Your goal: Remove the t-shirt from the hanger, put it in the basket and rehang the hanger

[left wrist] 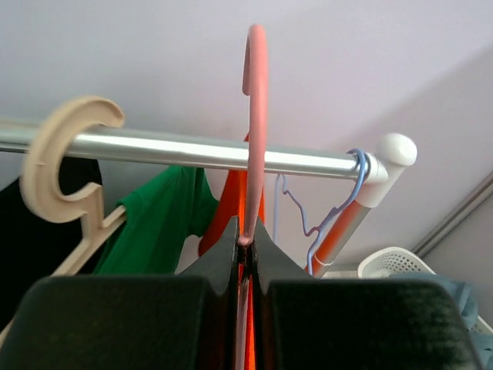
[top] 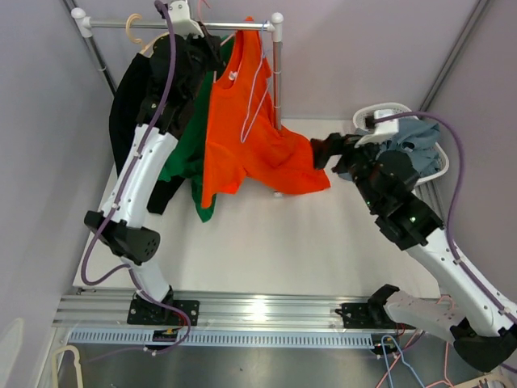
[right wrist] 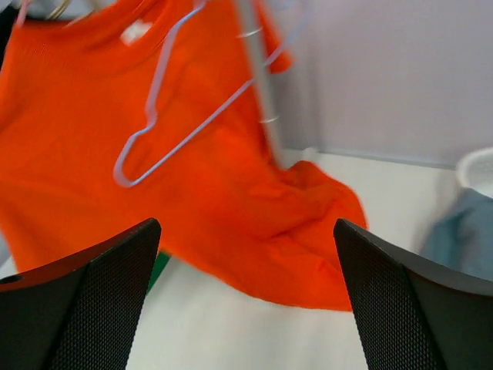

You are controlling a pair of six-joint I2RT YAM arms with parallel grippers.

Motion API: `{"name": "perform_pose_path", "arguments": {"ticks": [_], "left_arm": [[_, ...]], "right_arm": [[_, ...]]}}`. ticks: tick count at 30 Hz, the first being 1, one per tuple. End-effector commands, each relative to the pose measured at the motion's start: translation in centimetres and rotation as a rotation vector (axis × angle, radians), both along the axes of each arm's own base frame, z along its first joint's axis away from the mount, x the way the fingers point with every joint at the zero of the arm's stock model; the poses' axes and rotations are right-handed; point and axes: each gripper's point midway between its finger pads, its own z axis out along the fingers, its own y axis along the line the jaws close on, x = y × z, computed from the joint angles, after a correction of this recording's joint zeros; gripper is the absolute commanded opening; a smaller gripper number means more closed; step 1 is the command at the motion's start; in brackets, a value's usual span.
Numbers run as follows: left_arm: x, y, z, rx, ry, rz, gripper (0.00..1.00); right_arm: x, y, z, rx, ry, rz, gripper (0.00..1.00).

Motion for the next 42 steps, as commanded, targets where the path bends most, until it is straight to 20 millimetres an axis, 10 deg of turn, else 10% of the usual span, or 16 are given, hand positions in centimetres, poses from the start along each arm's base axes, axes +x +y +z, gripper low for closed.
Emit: {"name": "perform_pose_path", "arguments": {"ticks": [1,8,15,22,24,25,26,31,32,35,38,42], "left_arm": [[-4.3,2.1,7.8,-0.061,-0.175,0.050,0.00],[-8.2,3.8,6.4,-0.033,-0.046,0.278,0.01],[-12.6,3.8,4.1,-0.036,0.047,0.336,0.00],[-14.5,3.8,0.9,-0.068,0.138,0.289,0.01],[-14.7,3.5,0.3,-0.061,0.131,0.267,0.00],[-14.6,3.4,0.5,-0.070,0.112,0.264,0.00],[-14.4,3.4,0.4,-0.049,0.109,0.269,0.00],[-11.4,1.6,0.7,-0.039,0.135,0.190,0.00],[-9.2,0.1,-3.6,-0.004,0.264,0.174,0.01],[-8.6,1.0,-0.5,-0.025,0.266,0.144,0.01],[-7.3,0.0,-2.3,0.050,0.312,0.113,0.01],[-11.6,2.0,-1.8,0.014,0.332,0.090,0.01]], "right_arm": [[-1.7,6.6,-0.5,-0.121,-0.025,0.268,0.99],[-6.7,17.8,-1.7,-0.128,-0.163,0.493,0.99],[-10.5,24.7,-2.7,-0.005,-0.275,0.569,1.00],[-9.4,26.2,-2.9,0.016,-0.333,0.408,0.98],[-9.3,26.5,-3.3,-0.002,-0.331,0.407,0.63],[-9.5,26.8,-3.9,-0.017,-0.312,0.418,0.16],[-10.0,27.0,-4.0,-0.001,-0.294,0.436,0.00],[-16.8,27.9,-5.4,-0.018,-0.269,0.569,0.00],[-18.2,27.9,-5.5,-0.006,-0.258,0.592,0.00],[-23.2,29.1,-8.7,-0.040,-0.204,0.668,0.00],[-24.6,29.3,-11.4,-0.073,-0.173,0.624,0.00],[-22.8,28.9,-12.8,-0.098,-0.160,0.543,0.00]]}}
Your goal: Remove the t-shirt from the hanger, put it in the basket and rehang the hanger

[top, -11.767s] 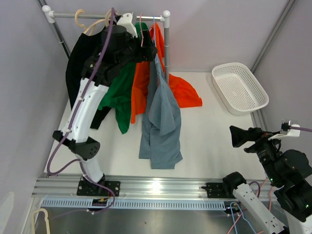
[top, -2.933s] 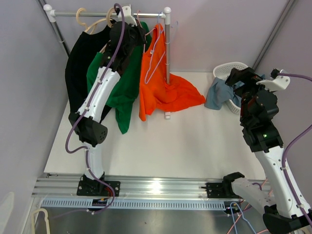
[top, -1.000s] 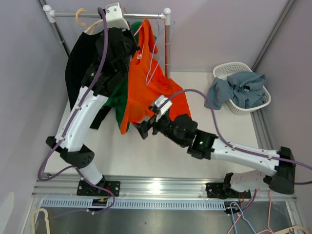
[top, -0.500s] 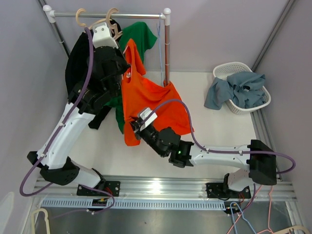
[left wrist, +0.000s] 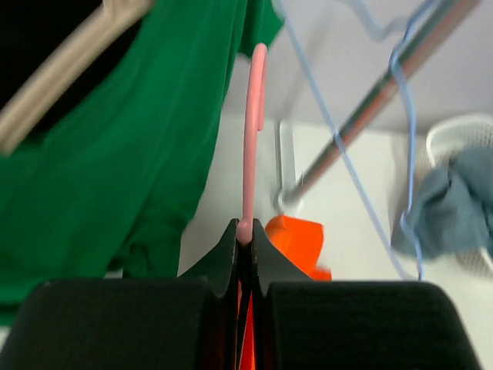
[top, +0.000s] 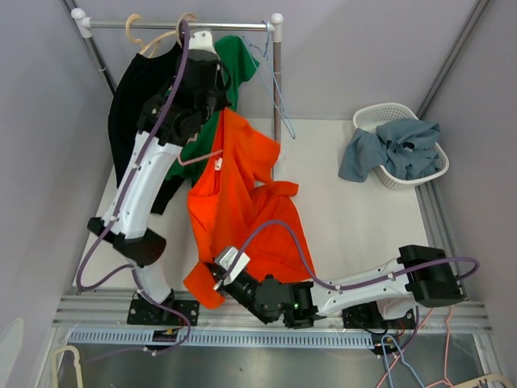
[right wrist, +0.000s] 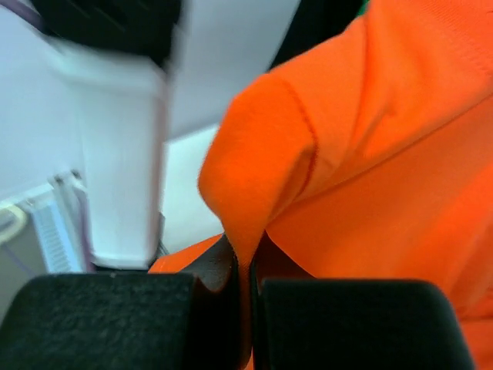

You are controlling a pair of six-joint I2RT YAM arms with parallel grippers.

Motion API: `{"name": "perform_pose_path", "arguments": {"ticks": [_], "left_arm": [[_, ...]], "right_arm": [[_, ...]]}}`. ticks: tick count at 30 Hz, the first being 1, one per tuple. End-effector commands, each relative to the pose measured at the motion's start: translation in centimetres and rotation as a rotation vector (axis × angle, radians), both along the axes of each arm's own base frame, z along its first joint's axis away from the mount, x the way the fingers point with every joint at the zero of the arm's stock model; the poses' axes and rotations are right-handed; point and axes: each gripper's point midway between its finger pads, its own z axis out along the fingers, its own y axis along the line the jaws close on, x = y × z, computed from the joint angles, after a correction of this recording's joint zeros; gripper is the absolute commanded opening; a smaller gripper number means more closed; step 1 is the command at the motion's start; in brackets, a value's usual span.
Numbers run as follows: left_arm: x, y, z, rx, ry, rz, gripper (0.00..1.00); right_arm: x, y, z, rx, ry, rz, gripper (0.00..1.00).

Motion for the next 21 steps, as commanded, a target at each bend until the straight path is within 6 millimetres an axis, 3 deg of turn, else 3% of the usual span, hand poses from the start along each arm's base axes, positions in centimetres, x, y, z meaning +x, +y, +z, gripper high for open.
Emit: {"name": "perform_pose_path", "arguments": {"ticks": [1,2,3,4,5,6,7,8,9,11,12,14,15,16,17,18,20,21], "left_arm": [[-5.1,2.0,3.6,-0.124,-0.062,-0.044,0.01],[-6.3,2.1,4.0,-0.146,-0.073,-0.065,0.01],[-6.3,2.0,-0.1,-0.100,0.007,-0.061,0.01],[-9.1,3.5,3.2,-0.166,-0.099,-0.059,0.00],[-10.4,4.3,3.8,-0.190,-0.137,-0.048,0.01],[-10.4,3.5,0.3,-0.181,-0.105,-0.065,0.01],[-13.9,5.4,3.0,-0.254,-0.205,-0.082,0.00],[-15.2,6.0,3.4,-0.284,-0.242,-0.089,0.01],[-15.5,5.6,-0.4,-0.265,-0.188,-0.099,0.01],[-18.9,7.4,0.1,-0.335,-0.272,-0.131,0.01],[-19.6,7.6,-1.0,-0.338,-0.272,-0.143,0.01],[-22.6,9.5,0.1,-0.393,-0.381,-0.175,0.01],[-23.4,10.2,0.4,-0.406,-0.417,-0.178,0.01],[-23.4,10.5,-1.2,-0.393,-0.419,-0.168,0.01],[-24.2,11.2,0.0,-0.421,-0.487,-0.171,0.01],[-25.7,12.6,0.7,-0.443,-0.552,-0.165,0.01],[-25.8,13.3,0.0,-0.456,-0.589,-0.138,0.01],[-26.3,13.9,0.0,-0.463,-0.615,-0.132,0.01]], "right_arm": [[1.6,-0.8,-0.7,0.020,0.033,-0.095,0.00],[3.0,-1.2,-0.2,0.026,0.038,-0.132,0.00],[3.8,-1.5,-0.3,0.007,0.041,-0.155,0.00],[4.6,-2.1,0.6,0.033,0.054,-0.171,0.00],[5.6,-2.7,1.1,0.050,0.064,-0.199,0.00],[7.6,-3.6,1.1,0.045,0.076,-0.250,0.00],[8.7,-4.4,2.1,0.081,0.108,-0.271,0.00],[9.8,-4.8,3.1,0.100,0.122,-0.298,0.00],[12.1,-6.0,2.7,0.068,0.137,-0.363,0.00],[14.1,-6.8,2.7,0.069,0.190,-0.418,0.00],[16.0,-8.0,2.3,0.013,0.214,-0.487,0.00],[17.1,-8.3,1.1,-0.023,0.259,-0.521,0.00],[17.5,-9.2,0.2,-0.065,0.274,-0.565,0.00],[17.7,-9.5,-0.3,-0.070,0.294,-0.579,0.00],[17.6,-9.8,-1.0,-0.064,0.345,-0.590,0.00],[17.5,-11.5,-2.9,-0.151,0.375,-0.649,0.00],[17.3,-13.6,-3.1,-0.140,0.432,-0.721,0.00],[16.9,-15.8,-4.3,-0.138,0.497,-0.791,0.00]]}}
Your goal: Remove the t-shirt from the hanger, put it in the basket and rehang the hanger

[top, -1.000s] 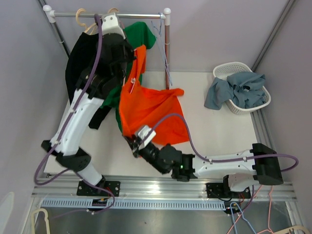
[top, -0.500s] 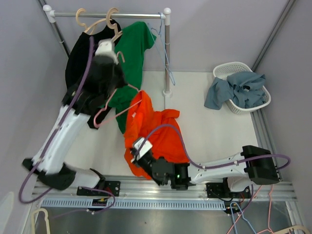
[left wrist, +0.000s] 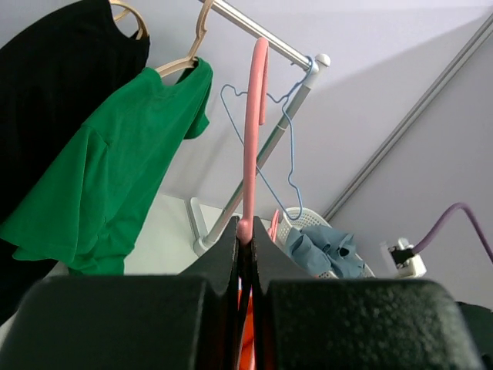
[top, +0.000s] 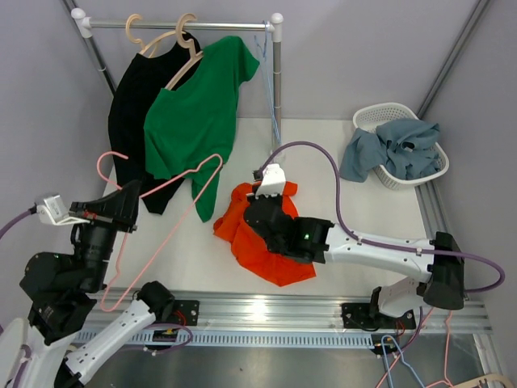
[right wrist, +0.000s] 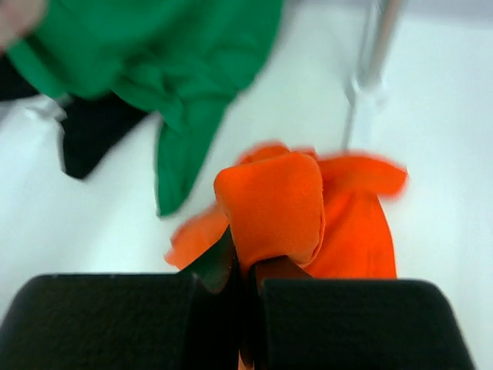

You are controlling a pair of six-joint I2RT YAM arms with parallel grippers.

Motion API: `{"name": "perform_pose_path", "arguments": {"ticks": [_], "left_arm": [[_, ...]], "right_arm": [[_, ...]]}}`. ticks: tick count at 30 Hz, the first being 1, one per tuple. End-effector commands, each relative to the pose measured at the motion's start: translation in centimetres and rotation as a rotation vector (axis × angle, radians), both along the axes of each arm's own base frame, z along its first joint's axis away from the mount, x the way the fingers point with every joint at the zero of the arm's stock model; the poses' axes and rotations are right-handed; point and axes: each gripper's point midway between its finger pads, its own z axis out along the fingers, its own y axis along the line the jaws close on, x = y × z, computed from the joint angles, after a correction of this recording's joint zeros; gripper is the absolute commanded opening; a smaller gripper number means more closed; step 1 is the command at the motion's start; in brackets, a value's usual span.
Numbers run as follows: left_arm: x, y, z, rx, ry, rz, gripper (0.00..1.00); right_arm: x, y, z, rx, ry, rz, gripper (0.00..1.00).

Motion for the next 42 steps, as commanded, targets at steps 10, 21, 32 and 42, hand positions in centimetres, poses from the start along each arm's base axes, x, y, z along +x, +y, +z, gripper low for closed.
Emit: {"name": "perform_pose_path", "arguments": {"ticks": [10,21,32,42], "left_arm": [[3.3,-1.7,-0.2,-0.006,0.026,0.040,0.00],[4.5,-3.0,0.1,0.048,0.032,0.026,0.01],[9.0,-4.8,-0.7,0.122,0.133,0.043,0.01],[14.4,-6.3,2.7,0.205,0.203,0.105,0.01]], "right_arm": [[9.2,-23.7,9.6,0.144,-0.089,-0.437,0.00],[14.5,-38.5,46.6,0.388,-1.295,-0.676,0.00],[24.4,-45.5,15.0,0.207,-0.371,-0.981,0.00],[20.2,-48.5,-7.9,0.175,0.344,-1.199,0.00]]}}
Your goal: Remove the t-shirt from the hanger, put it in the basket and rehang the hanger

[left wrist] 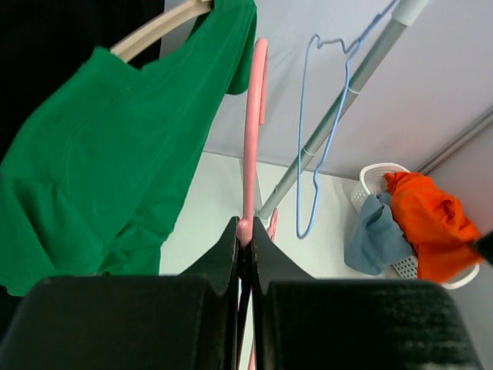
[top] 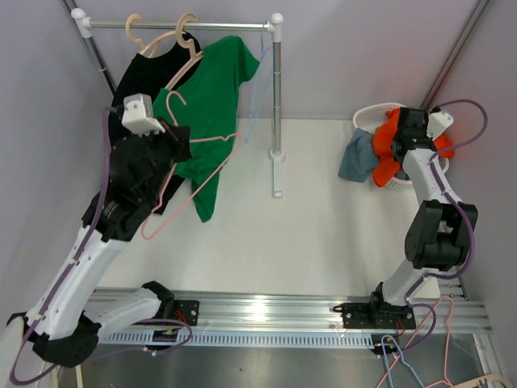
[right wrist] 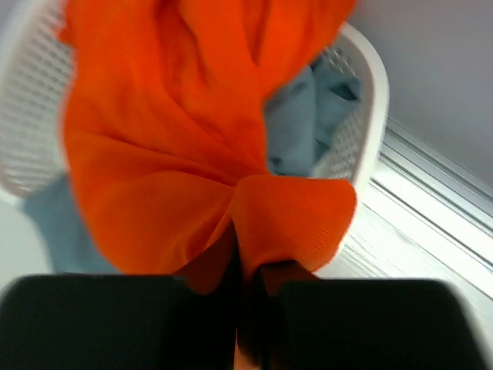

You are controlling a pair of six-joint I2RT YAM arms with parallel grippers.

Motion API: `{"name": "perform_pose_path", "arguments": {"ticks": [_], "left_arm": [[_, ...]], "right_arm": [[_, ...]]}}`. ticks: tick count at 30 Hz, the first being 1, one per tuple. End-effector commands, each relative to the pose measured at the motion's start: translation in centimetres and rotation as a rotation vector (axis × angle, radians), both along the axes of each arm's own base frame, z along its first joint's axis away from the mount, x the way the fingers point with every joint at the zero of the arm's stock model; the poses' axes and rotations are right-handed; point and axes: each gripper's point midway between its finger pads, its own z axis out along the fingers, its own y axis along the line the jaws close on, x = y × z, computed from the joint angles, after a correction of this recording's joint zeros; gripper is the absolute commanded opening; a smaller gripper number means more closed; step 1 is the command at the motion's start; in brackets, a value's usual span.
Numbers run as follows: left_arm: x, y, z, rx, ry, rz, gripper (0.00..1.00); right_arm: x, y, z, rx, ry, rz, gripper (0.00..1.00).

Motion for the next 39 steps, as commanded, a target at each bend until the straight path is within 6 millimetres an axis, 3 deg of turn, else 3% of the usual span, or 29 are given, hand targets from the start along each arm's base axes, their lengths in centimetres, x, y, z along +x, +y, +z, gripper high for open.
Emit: {"name": "perform_pose_path", "arguments": {"ticks": [1,2,4,7,8,10,12,14,15,16,17,18,19,20,21,22,25,28,29,30,32,33,39], "left_arm": [[0.9,0.8,4.9,-0.019,-0.084,0.024,0.01],[2.6,0.4,4.0,0.008,-0.055,0.039,0.01],[3.9,0.5,5.5,0.013,-0.085,0.048,0.01],[6.0,-0.9,6.3,0.039,-0.133,0.023,0.01],[6.5,-1.1,7.1,0.027,-0.171,0.024,0.01],[7.9,-1.9,6.8,0.039,-0.177,0.012,0.00],[9.4,-2.6,7.1,0.042,-0.199,0.005,0.01],[10.5,-3.4,7.6,0.057,-0.216,-0.021,0.00],[10.7,-3.6,9.2,0.050,-0.252,-0.022,0.01],[12.3,-4.3,8.0,0.088,-0.231,-0.026,0.01],[12.9,-4.5,8.1,0.098,-0.235,-0.025,0.00],[13.2,-4.5,9.8,0.089,-0.272,-0.017,0.01],[14.3,-5.0,9.1,0.114,-0.263,-0.019,0.01],[14.9,-5.3,9.0,0.126,-0.267,-0.021,0.01],[14.8,-5.2,10.6,0.114,-0.303,-0.014,0.01],[15.8,-5.6,10.0,0.122,-0.293,-0.009,0.01],[16.6,-5.8,11.9,0.121,-0.325,0.000,0.01],[18.7,-6.9,11.7,0.131,-0.324,-0.004,0.01],[18.7,-6.9,13.1,0.119,-0.354,-0.004,0.01],[20.1,-7.7,11.7,0.132,-0.327,-0.011,0.01],[20.6,-8.0,12.0,0.126,-0.339,-0.014,0.01],[21.6,-8.4,10.9,0.133,-0.320,-0.014,0.01],[24.5,-9.7,8.4,0.157,-0.287,-0.021,0.01]], "right_arm": [[-1.4,-0.9,-2.0,0.097,0.043,-0.077,0.15],[-1.0,-0.9,-1.9,0.109,0.040,-0.060,0.41],[-0.2,-1.7,0.8,0.098,-0.023,-0.065,0.99],[0.8,-1.7,7.4,-0.002,-0.184,-0.016,1.00],[-0.2,-1.4,11.0,-0.067,-0.236,0.009,0.99],[-0.6,0.0,15.2,-0.135,-0.332,0.038,1.00],[-2.6,0.7,19.0,-0.183,-0.394,0.056,0.99],[-3.8,1.3,20.3,-0.184,-0.431,0.080,0.99],[-5.4,1.8,22.1,-0.180,-0.483,0.103,1.00],[-5.8,2.7,22.5,-0.167,-0.503,0.152,0.99],[-6.4,3.5,21.9,-0.156,-0.497,0.180,0.99],[-8.1,4.3,23.3,-0.149,-0.542,0.205,0.99],[-8.8,5.0,23.4,-0.142,-0.556,0.229,0.99],[-9.2,6.7,22.2,-0.131,-0.544,0.276,1.00],[-11.0,7.3,23.9,-0.139,-0.607,0.293,1.00],[-11.7,7.8,24.1,-0.167,-0.611,0.320,1.00],[-13.5,9.0,24.5,-0.203,-0.647,0.374,1.00],[-14.2,10.0,24.7,-0.191,-0.648,0.434,0.99],[-14.5,10.4,24.8,-0.182,-0.657,0.449,1.00],[-14.6,10.8,24.7,-0.175,-0.657,0.470,1.00],[-15.1,11.5,24.5,-0.165,-0.666,0.499,1.00],[-15.3,11.9,24.6,-0.158,-0.677,0.514,1.00],[-17.1,12.9,25.5,-0.136,-0.726,0.563,0.99]]}}
